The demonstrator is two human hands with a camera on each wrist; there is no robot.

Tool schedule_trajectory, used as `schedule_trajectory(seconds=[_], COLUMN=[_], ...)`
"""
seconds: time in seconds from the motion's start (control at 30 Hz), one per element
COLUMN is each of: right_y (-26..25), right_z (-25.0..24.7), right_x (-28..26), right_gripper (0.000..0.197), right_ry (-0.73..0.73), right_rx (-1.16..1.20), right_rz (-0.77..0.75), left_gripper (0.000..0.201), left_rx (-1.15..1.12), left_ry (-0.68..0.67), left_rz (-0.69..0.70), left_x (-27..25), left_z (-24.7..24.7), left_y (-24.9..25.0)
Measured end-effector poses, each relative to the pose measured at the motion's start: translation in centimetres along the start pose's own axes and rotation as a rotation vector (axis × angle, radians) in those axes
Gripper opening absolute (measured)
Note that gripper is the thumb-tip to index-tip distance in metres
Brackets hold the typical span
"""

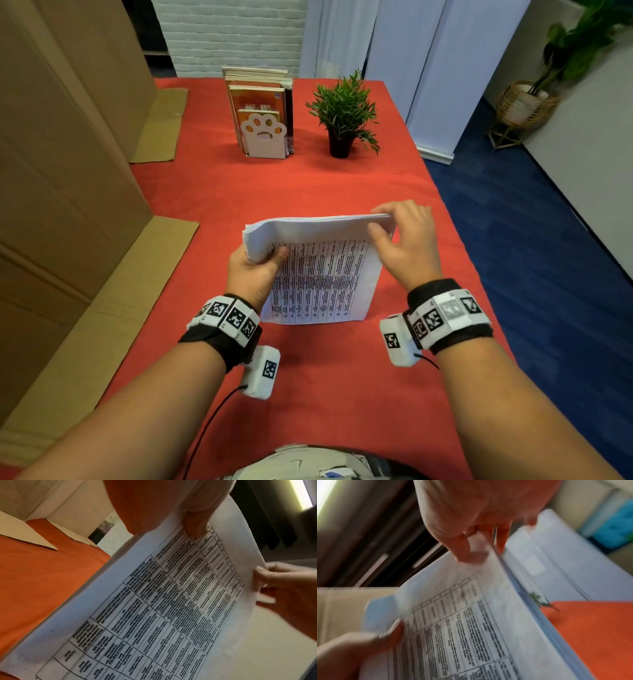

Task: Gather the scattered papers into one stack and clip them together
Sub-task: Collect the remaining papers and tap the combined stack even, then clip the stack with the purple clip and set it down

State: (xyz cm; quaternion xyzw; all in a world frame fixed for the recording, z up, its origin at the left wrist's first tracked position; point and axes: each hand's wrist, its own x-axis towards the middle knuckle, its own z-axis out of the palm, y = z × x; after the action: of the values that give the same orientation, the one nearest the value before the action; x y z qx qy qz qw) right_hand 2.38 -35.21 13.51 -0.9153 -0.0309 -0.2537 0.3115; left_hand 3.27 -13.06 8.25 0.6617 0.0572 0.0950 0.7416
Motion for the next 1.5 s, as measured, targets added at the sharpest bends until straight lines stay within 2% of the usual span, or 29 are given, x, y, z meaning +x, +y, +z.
schedule_trajectory(seconds=[0.07,0.1,0.17,0.27,0.37,0.5,0.6,0.7,0.83,0.9,0.97,1.03,1.17,1.23,1.3,1.4,1.5], right_y=[0.8,0.8,0.6,-0.2,-0.3,1.0,1.7,2.0,2.7,2.9,3.6,5.2,9.7,11.7,13.2,15.0,15.7], right_z=[0.5,1.0,2.3,3.3,3.7,4.1,4.9,5.2,4.5,4.1,3.8,3.5,2.0,0.6,-0.8,-1.9,-2.0], right_x=[-0.6,-1.1,-2.2,-3.9,-5.1,-6.0,-6.8,-7.3,-6.8,-6.6,-6.9,-7.6,-10.7,-12.3,-13.6,-14.9,-15.6], right_gripper=[0.020,0.022,0.021,0.013,0.023,0.030,0.030,0.033,0.023,0.020,0.016,0.015,0.026,0.027,0.026,0.024,0.022], right_ry=[-0.041,-0.063,-0.053,0.085,0.150,0.074,0.021,-0.003,0.001,-0.043,-0.132,-0.260,-0.545,-0.555,-0.514,-0.553,-0.537], right_rx=[0.554,0.723,0.808,0.622,0.522,0.522,0.456,0.396,0.281,0.248,0.216,0.079,-0.423,-0.632,-0.715,-0.696,-0.599], right_rz=[0.199,0.273,0.354,0.311,0.235,0.224,0.244,0.248,0.203,0.216,0.283,0.367,0.515,0.618,0.715,0.842,0.857], left_gripper=[0.021,0.021,0.023,0.030,0.029,0.027,0.024,0.024,0.032,0.028,0.023,0.028,0.034,0.036,0.036,0.036,0.036], left_rx=[0.014,0.024,0.025,0.002,-0.005,0.063,0.114,0.157,0.218,0.223,0.251,0.334,0.547,0.631,0.689,0.721,0.713], left_ry=[0.022,0.037,0.072,0.102,0.080,0.018,-0.016,-0.039,-0.048,-0.061,-0.079,-0.104,-0.177,-0.204,-0.213,-0.227,-0.237], left_rz=[-0.001,0.007,0.048,0.122,0.114,0.042,-0.045,-0.073,-0.060,-0.081,-0.179,-0.288,-0.414,-0.469,-0.516,-0.549,-0.539], left_x=[-0.1,-0.2,-0.5,-1.2,-1.9,-2.1,-2.2,-2.2,-2.1,-2.2,-2.4,-2.8,-4.2,-5.0,-5.4,-5.3,-5.0], left_z=[0.1,0.3,0.9,1.4,1.2,0.0,-0.6,-0.7,-0.3,0.0,0.2,0.1,-0.7,-1.2,-1.6,-1.7,-1.7], left_y=[0.0,0.0,0.2,0.4,-0.2,-1.4,-2.5,-3.0,-2.5,-2.4,-2.7,-3.8,-7.1,-8.6,-9.5,-10.0,-10.2])
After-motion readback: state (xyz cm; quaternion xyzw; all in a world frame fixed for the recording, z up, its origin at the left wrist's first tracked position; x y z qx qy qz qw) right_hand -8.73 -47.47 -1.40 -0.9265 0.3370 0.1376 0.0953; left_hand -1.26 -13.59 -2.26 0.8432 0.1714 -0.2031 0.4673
